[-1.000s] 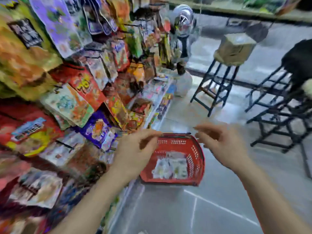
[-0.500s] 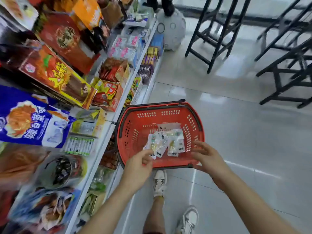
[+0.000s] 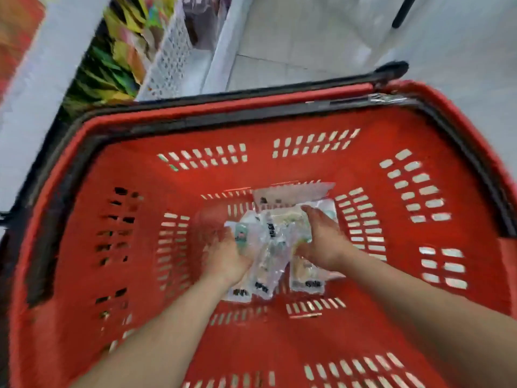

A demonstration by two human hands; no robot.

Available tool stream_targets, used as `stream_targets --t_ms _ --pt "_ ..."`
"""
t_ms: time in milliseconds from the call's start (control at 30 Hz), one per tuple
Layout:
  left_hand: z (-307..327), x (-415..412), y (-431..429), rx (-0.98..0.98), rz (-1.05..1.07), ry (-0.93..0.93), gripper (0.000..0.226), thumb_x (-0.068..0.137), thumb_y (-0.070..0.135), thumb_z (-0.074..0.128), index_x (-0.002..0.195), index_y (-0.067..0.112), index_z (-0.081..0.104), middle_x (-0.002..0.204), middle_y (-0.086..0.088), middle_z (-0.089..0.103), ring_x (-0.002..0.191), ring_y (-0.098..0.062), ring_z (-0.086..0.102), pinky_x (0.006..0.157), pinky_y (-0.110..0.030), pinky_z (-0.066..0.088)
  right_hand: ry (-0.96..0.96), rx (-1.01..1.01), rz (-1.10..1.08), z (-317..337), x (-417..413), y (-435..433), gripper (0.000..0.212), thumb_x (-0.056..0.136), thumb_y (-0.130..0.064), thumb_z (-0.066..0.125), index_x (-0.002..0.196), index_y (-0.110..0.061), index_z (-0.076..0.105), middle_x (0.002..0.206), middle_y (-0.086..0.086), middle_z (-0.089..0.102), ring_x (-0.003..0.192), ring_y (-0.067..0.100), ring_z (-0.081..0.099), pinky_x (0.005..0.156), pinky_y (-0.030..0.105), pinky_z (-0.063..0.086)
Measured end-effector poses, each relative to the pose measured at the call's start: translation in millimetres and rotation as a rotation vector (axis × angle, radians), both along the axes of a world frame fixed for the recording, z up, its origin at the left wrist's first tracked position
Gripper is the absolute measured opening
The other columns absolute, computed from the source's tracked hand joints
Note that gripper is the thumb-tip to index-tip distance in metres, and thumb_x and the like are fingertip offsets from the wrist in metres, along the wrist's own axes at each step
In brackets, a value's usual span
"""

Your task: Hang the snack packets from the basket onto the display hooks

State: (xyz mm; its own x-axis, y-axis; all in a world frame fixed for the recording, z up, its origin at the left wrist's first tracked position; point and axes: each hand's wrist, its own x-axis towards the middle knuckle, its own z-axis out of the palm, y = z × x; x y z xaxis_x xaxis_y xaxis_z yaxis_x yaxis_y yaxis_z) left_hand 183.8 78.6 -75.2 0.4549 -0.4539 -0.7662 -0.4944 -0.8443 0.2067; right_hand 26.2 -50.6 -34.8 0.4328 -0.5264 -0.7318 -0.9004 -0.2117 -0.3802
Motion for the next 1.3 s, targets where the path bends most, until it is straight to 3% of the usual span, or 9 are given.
stream_targets --t_ms 100,267,433,533,633,800,1000,1133,1300 --pt "-50.0 -8.8 -0.5 -0.022 0.137 0.054 0.083 0.078 0.041 0.069 0.144 0.023 0.023 0.125 -0.007 0.057 0.105 -0.034 0.062 0.085 -0.044 0.054 0.067 -0.028 0.127 -51.9 6.5 -12.9 0.094 0.088 -0.021 0.066 0.154 -0.025 -0.002 0.163 -0.001 -0.004 0.150 0.022 -0.001 0.120 0.044 0.017" --pt "-73.6 -14.4 -5.2 -0.040 0.140 -0.190 0.078 0.083 0.029 0.072 0.141 0.028 0.019 0.138 -0.010 0.039 0.124 -0.033 0.044 0.096 -0.045 0.045 0.194 -0.187 0.313 -90.4 5.5 -22.3 0.100 0.087 -0.015 0.067 0.152 -0.026 -0.007 0.162 -0.004 -0.009 0.149 0.021 -0.009 0.112 0.054 0.031" --pt "-76.1 -10.1 -10.3 -0.023 0.260 -0.171 0.088 0.074 0.023 0.080 0.141 0.025 0.022 0.138 -0.014 0.043 0.118 -0.037 0.053 0.093 -0.049 0.048 0.304 -0.328 0.330 -94.7 -7.0 -21.8 0.072 0.090 -0.020 0.058 0.149 -0.017 0.016 0.142 0.011 0.043 0.133 0.031 0.039 0.104 0.047 0.037" --pt "-72.4 -17.1 -15.2 0.023 0.322 -0.161 0.051 0.080 0.018 0.073 0.124 0.021 0.048 0.111 -0.008 0.067 0.101 -0.033 0.065 0.085 -0.039 0.051 0.318 -0.316 0.207 -97.3 -19.2 -5.5 0.064 0.087 -0.031 0.065 0.139 -0.019 0.031 0.133 0.011 0.044 0.123 0.030 0.045 0.099 0.044 0.043" --pt "-67.5 -14.5 -13.6 -0.055 0.335 -0.093 0.020 0.079 0.019 0.074 0.099 0.020 0.070 0.098 -0.005 0.072 0.091 -0.027 0.068 0.072 -0.029 0.051 0.296 -0.227 -0.073 -102.3 -27.6 6.6 0.081 0.076 -0.045 0.075 0.138 -0.022 0.027 0.138 0.013 0.028 0.129 0.034 0.033 0.102 0.047 0.042" --pt "-62.3 -17.1 -5.3 -0.164 0.365 0.037 0.031 0.074 0.022 0.082 0.101 0.016 0.070 0.100 -0.006 0.072 0.091 -0.026 0.068 0.085 -0.038 0.055 0.237 -0.190 -0.487 -106.7 -22.1 32.0 0.105 0.067 -0.042 0.085 0.145 -0.038 0.015 0.137 0.012 0.031 0.126 0.035 0.038 0.098 0.053 0.044" --pt "-54.0 -23.3 -2.4 -0.236 0.483 0.267 0.028 0.078 0.007 0.077 0.101 0.015 0.064 0.093 0.003 0.066 0.081 -0.014 0.062 0.067 -0.023 0.047 -0.039 -0.174 -0.638 -97.9 -27.0 37.4 0.069 0.080 -0.013 0.076 0.136 -0.029 0.040 0.125 0.002 0.061 0.101 0.024 0.064 0.076 0.034 0.055" --pt "-37.1 -24.1 -0.7 -0.319 0.629 0.408 0.024 0.076 0.005 0.079 0.088 0.022 0.067 0.088 0.006 0.070 0.077 -0.006 0.066 0.065 -0.020 0.051 -0.021 -0.229 -0.573 -79.2 -28.6 32.8 0.044 0.091 -0.011 0.061 0.131 -0.026 0.053 0.119 0.001 0.066 0.095 0.023 0.066 0.071 0.036 0.058" --pt "-2.3 -24.6 -3.2 -0.377 0.722 0.477 0.024 0.074 0.003 0.080 0.087 0.020 0.069 0.085 0.006 0.072 0.073 -0.005 0.068 0.062 -0.019 0.052 0.071 -0.352 -0.418 -42.4 -25.3 25.2 0.037 0.098 -0.014 0.051 0.133 -0.025 0.057 0.109 0.005 0.070 0.090 0.025 0.066 0.065 0.031 0.052"
